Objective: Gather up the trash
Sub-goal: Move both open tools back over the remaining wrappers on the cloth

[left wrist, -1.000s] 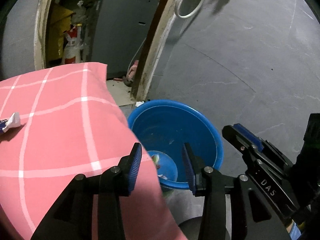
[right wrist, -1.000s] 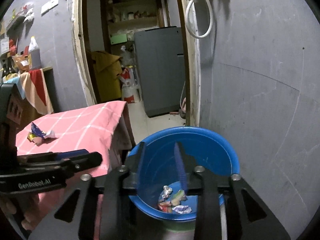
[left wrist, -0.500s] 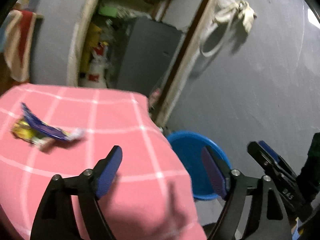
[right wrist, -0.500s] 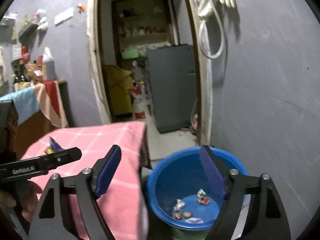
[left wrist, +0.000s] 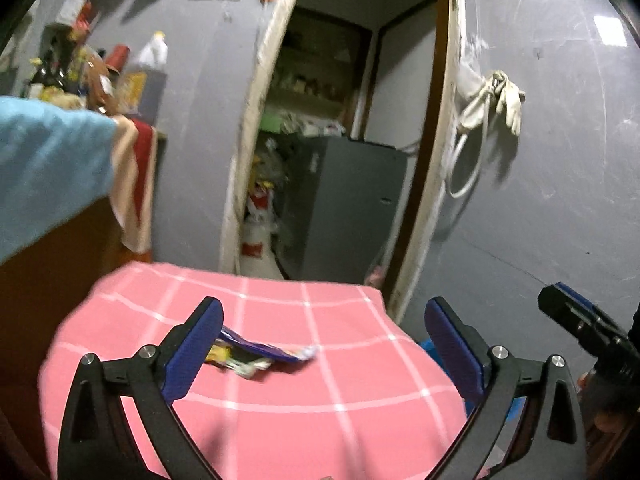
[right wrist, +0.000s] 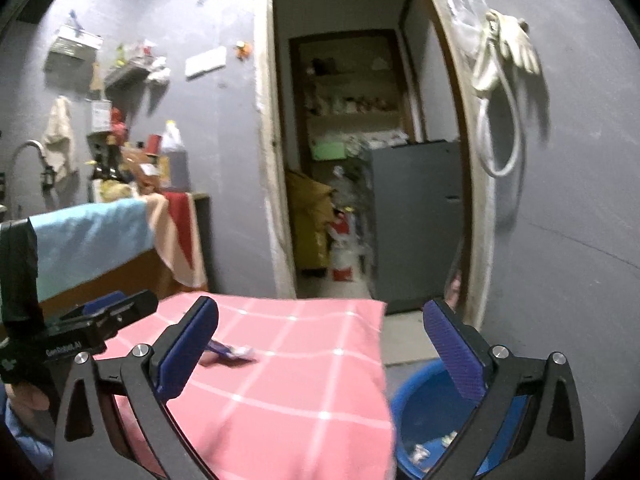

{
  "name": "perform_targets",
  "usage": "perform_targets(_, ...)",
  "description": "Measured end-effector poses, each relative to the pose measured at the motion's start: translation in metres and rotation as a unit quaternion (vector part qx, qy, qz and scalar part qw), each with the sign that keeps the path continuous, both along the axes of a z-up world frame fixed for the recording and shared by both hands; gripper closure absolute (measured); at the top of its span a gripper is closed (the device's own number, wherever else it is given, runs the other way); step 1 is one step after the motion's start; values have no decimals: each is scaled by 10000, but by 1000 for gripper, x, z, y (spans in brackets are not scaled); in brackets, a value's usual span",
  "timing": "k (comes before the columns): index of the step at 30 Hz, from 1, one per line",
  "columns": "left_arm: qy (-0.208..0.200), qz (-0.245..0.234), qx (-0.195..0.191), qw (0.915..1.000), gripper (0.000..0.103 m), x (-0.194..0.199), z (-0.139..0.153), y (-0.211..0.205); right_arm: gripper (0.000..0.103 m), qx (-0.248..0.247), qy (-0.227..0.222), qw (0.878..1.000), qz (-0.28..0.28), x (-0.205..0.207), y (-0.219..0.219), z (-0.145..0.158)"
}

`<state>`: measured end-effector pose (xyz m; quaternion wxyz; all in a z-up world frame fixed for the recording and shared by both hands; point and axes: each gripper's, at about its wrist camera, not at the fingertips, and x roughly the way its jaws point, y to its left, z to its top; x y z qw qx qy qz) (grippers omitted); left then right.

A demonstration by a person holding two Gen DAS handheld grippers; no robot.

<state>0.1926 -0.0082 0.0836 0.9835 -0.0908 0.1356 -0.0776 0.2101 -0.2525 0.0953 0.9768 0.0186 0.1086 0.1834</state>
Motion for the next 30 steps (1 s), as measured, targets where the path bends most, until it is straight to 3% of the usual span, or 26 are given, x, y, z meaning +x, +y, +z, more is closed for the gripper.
perform_targets(8, -333, 491, 189, 9981, 3, -18, 1, 41, 0, 148, -307, 9979, 544, 2, 44, 8)
perform_targets(16, -573, 914, 303, 9937, 3, -31, -4, 72, 0, 306, -273, 9955, 854, 11, 74, 5)
perform_targets(30, -163, 1352, 271, 9903, 3, -9, -28, 113, 0, -172, 426, 9898, 1347, 67, 130, -24)
